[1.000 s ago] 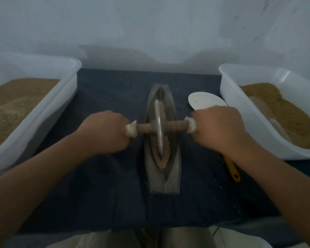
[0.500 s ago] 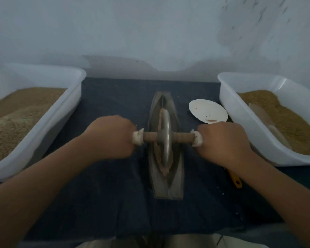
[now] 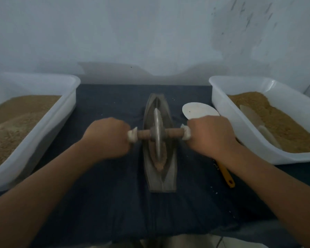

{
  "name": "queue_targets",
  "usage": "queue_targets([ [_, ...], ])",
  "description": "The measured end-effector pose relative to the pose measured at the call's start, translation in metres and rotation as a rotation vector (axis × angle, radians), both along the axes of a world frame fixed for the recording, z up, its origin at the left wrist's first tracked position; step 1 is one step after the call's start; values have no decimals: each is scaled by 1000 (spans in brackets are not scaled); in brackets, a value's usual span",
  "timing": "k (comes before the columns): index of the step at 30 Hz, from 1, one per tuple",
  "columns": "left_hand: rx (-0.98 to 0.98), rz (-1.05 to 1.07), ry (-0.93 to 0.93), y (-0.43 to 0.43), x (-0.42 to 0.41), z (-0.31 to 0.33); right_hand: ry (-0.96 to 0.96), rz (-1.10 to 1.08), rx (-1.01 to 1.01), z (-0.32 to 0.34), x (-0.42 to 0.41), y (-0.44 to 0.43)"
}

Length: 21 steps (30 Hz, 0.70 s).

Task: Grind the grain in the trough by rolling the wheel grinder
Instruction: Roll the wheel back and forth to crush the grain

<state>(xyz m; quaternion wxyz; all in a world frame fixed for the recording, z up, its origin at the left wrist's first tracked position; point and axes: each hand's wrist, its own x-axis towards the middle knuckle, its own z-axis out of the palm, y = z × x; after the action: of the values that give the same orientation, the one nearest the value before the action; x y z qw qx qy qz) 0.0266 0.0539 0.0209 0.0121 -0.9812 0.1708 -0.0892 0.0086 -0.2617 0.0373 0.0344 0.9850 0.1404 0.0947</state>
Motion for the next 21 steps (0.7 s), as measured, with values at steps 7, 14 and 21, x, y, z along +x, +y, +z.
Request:
queue_targets([
  [7,51,6,54,-10,12,17,-145,-49,25,-3,5,6],
  [14,-2,98,204,-28,61,37,-147,-152,-16,13,63,15],
  [21,40,-114,47,7,-15,6,-208,82,9,-10,-34,-8],
])
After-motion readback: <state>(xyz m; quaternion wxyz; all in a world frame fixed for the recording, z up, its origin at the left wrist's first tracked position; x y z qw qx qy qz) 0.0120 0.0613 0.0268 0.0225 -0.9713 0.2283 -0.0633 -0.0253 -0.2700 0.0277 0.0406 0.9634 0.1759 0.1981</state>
